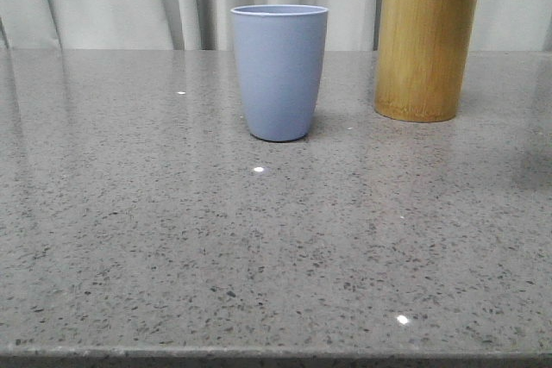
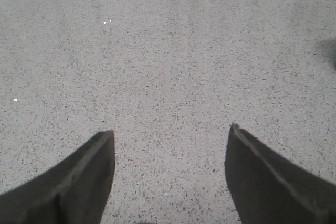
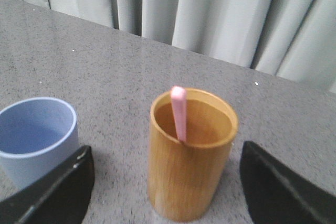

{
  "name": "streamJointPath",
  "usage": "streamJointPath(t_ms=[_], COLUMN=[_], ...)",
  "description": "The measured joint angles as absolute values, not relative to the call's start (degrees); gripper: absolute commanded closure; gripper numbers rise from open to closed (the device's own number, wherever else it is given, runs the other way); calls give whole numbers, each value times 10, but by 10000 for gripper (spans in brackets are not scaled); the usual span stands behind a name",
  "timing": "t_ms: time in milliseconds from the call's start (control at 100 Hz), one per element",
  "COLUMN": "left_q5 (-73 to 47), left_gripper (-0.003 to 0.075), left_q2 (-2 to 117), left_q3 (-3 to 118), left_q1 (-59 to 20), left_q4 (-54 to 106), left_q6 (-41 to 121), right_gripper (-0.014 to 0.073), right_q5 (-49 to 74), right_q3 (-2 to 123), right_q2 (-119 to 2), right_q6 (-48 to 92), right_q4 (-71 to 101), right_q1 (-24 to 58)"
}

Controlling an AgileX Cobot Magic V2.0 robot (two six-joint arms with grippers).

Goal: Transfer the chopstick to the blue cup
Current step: 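Lower the right gripper into the bamboo cup and grasp the pink chopstick, then lift the pink chopstick up out of the bamboo cup with the right gripper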

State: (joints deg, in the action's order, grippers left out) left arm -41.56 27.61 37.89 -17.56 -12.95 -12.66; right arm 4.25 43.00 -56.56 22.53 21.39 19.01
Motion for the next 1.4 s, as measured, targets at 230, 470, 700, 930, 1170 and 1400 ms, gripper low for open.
streamJointPath(t_ms=[230,470,700,930,1170,1400], left_q5=[-416,-416,-416,-416,-416,-415], left_gripper=[281,281,281,281,281,281], left_q2=[276,276,276,276,276,276], left_q3=[379,379,379,379,379,379], left_q1=[-176,-176,-176,-176,-176,-176], left_q4=[-130,-130,-130,-130,-130,-130], left_q6=[-127,-127,-127,-127,-127,-127], right_gripper=[22,44,211,375,669,657], right_q5=[-73,-132,-159,-159,-160,-150], right_q3=[430,430,430,430,430,451], right_q2=[-644,-694,-698,-698,-698,-698], right_q6=[225,222,217,200,195,194], right_q4=[219,220,221,222,223,223], right_q1=[195,195,195,195,195,195])
